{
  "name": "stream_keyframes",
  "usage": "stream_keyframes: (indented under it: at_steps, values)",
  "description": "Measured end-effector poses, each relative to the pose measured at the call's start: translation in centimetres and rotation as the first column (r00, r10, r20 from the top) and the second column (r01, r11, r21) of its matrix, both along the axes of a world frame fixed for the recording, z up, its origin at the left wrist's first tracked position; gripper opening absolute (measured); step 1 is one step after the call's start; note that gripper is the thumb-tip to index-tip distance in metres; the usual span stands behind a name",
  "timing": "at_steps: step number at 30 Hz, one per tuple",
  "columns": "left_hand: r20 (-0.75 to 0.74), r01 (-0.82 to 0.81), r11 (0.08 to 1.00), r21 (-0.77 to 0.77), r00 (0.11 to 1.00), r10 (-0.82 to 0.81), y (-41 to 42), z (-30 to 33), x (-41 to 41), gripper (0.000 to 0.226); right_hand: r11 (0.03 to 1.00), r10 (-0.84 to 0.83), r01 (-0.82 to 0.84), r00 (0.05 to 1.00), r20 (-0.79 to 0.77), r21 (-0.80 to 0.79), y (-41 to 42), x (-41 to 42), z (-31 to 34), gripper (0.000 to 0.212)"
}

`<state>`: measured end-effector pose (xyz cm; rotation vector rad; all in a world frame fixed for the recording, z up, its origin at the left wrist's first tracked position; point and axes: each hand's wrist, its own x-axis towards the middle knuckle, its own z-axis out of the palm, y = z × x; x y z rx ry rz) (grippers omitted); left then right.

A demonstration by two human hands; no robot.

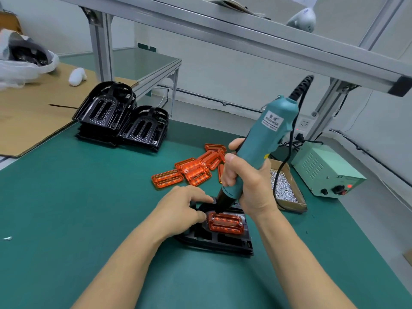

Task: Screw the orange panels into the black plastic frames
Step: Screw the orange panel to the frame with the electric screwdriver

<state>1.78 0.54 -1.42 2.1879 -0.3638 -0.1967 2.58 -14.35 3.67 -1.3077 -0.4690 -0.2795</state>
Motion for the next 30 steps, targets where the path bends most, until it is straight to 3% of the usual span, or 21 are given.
stream_keyframes:
  at_steps: [23,30]
  values:
    - [0.006,-0.046,0.998,-0.032,0.999,0.047,-0.41,-0.17,0.00,0.038,0.998,-0.007,0.012,0.996,0.093,-0.055,0.42,-0.53,-0.41,0.021]
    - [-0.018,-0.062,0.997,-0.044,0.998,0.061,-0.42,-0.16,-0.04,0.038,0.996,0.069,-0.064,0.995,0.079,-0.065,0.28,-0.75,-0.44,0.015]
